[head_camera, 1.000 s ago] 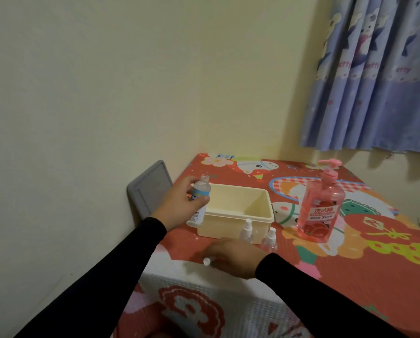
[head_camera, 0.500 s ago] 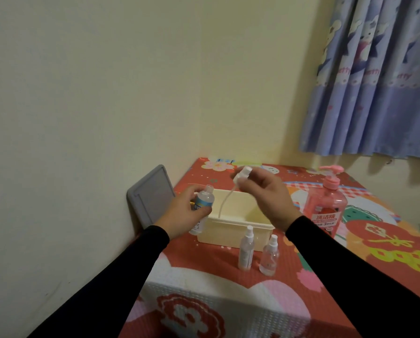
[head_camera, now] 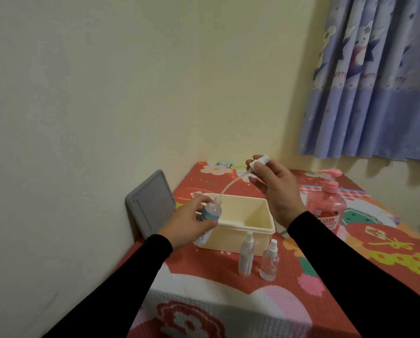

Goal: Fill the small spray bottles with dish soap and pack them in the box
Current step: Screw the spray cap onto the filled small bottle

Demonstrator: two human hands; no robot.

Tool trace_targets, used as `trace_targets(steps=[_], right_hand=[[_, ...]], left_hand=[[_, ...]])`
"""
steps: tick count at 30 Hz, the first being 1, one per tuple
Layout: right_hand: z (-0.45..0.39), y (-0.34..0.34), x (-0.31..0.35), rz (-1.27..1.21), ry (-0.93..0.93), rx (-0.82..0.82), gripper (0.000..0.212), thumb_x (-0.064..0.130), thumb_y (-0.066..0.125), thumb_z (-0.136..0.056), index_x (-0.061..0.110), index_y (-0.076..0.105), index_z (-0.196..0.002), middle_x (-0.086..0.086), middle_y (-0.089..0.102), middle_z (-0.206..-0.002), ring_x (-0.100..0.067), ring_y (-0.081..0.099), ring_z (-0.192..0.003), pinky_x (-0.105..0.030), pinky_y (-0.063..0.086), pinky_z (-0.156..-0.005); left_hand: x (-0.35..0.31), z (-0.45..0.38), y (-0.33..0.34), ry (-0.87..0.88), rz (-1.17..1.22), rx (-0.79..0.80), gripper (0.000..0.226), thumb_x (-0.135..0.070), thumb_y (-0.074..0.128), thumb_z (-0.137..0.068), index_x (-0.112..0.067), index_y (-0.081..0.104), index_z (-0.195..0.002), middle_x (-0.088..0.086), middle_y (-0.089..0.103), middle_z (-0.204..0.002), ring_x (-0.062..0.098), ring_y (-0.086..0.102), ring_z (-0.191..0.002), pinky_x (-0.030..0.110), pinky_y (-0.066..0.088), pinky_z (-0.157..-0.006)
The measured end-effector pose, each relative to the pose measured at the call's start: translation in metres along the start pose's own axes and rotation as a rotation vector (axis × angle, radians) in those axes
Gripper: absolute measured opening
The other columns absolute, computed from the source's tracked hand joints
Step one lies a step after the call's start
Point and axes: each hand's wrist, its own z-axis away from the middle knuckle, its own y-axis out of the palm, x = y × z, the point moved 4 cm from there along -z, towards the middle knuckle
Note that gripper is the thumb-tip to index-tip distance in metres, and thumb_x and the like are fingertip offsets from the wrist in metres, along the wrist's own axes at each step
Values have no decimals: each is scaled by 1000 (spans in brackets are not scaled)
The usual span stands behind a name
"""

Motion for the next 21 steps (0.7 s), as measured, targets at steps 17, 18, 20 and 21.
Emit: trace_targets(steps=[17, 18, 20, 21], right_hand=[[16, 11, -37, 198, 154, 196, 16, 4, 54, -92, 9, 69, -95, -20, 68, -104, -19, 63, -94, -28, 53, -85], [16, 10, -37, 187, 161, 200, 16, 4, 54, -92, 9, 69, -95, -16, 68, -103, -18, 63, -93, -25, 54, -82], [16, 7, -37, 181, 173, 211, 16, 4, 54, -92, 8, 69, -95, -13, 67, -102, -18, 63, -92, -26, 52, -82], [16, 6, -37, 186, 177, 221, 15, 4, 54, -92, 7, 68, -95, -11, 67, -100, -18, 63, -92, -27, 52, -84]], left_hand=[[-20, -7, 16, 40, 64, 59, 41, -36, 74, -74, -26, 54, -108, -3, 65, -112, 14, 63, -104, 40, 53, -93], [-20, -7, 17, 37, 74, 62, 40, -34, 75, -75, -26, 54, -109, -4, 65, -111, 13, 63, -104, 39, 53, -93], [-22, -7, 18, 34, 95, 66, 39, -30, 76, -78, -26, 55, -110, -5, 66, -110, 14, 63, -105, 35, 53, -92], [-23, -7, 19, 33, 100, 66, 38, -27, 75, -79, -26, 56, -112, -6, 65, -111, 13, 63, -105, 33, 53, -92]])
